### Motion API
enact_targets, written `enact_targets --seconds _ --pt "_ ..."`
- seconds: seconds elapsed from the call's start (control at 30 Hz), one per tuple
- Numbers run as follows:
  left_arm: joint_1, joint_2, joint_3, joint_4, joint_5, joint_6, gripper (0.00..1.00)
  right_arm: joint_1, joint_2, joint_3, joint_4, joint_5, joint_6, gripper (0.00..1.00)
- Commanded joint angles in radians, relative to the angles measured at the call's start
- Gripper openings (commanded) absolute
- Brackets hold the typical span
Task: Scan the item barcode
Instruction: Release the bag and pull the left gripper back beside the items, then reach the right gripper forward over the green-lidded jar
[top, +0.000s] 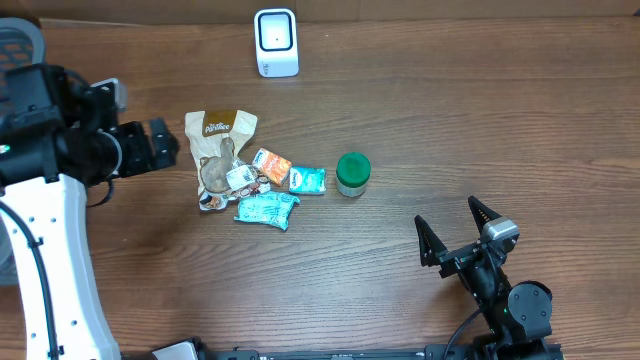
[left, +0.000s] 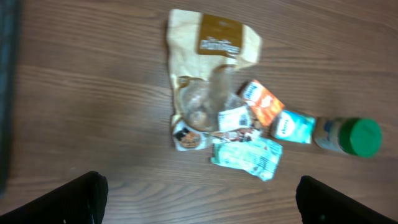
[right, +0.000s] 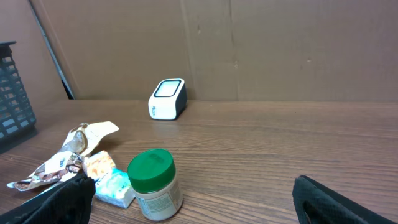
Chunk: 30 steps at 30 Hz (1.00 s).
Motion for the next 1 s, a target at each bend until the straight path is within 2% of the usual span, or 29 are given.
enact_targets --seconds 0.0,0.37,0.6,0.83,0.97 --pt "-0.034 -0.001 0.004 0.014 0.026 0.019 1.00 0.007 -0.010 -0.011 0.004 0.010 0.006 1.00" --pt "-0.044 0.000 0.003 0.032 0.029 -0.011 1.00 0.006 -0.010 -0.010 0.022 0.035 -0.001 1.00" --pt "-0.044 0.000 0.003 0.024 0.029 -0.011 1.00 0.006 -0.010 -0.001 0.043 -0.069 0.000 1.00" --pt "-0.044 0.000 0.003 0.023 0.028 -0.011 0.99 0.006 0.017 0.116 -0.041 -0.098 0.003 1.00" --pt "-0.044 0.000 0.004 0.023 0.027 -0.011 1.00 0.006 0.090 0.245 -0.127 -0.106 0.003 1.00"
